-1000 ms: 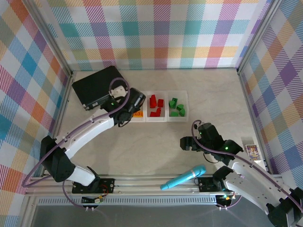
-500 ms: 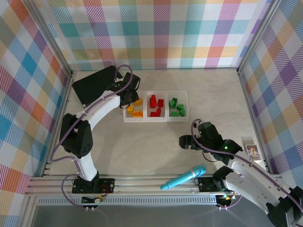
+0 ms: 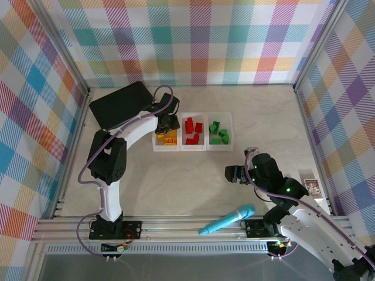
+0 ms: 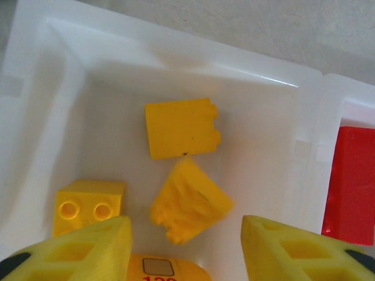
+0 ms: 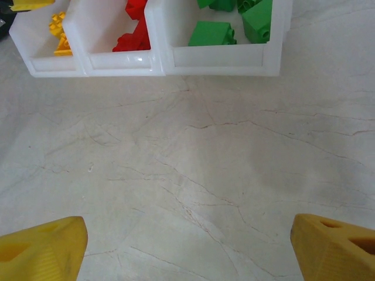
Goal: Sort the legos into containers by color
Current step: Place the lego in the container.
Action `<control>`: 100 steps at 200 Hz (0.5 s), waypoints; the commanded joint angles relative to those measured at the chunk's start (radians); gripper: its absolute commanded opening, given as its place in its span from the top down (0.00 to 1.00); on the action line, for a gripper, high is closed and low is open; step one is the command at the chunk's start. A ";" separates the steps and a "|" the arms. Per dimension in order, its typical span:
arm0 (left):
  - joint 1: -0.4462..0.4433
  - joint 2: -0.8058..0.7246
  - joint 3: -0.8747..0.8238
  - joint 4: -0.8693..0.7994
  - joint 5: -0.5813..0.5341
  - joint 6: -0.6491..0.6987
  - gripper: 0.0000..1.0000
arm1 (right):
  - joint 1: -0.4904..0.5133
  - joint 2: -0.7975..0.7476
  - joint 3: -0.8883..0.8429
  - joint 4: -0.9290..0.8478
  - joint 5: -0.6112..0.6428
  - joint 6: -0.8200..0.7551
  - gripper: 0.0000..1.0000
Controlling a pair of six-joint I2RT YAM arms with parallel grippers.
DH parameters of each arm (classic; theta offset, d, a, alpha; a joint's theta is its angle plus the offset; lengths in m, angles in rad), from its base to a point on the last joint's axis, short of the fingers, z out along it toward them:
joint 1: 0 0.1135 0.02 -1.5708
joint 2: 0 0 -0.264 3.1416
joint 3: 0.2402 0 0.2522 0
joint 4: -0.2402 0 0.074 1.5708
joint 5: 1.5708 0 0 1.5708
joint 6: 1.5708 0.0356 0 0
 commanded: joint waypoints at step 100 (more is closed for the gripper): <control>0.007 -0.583 -0.374 0.288 -0.153 0.206 0.15 | -0.006 -0.017 0.028 0.023 0.296 -0.007 0.01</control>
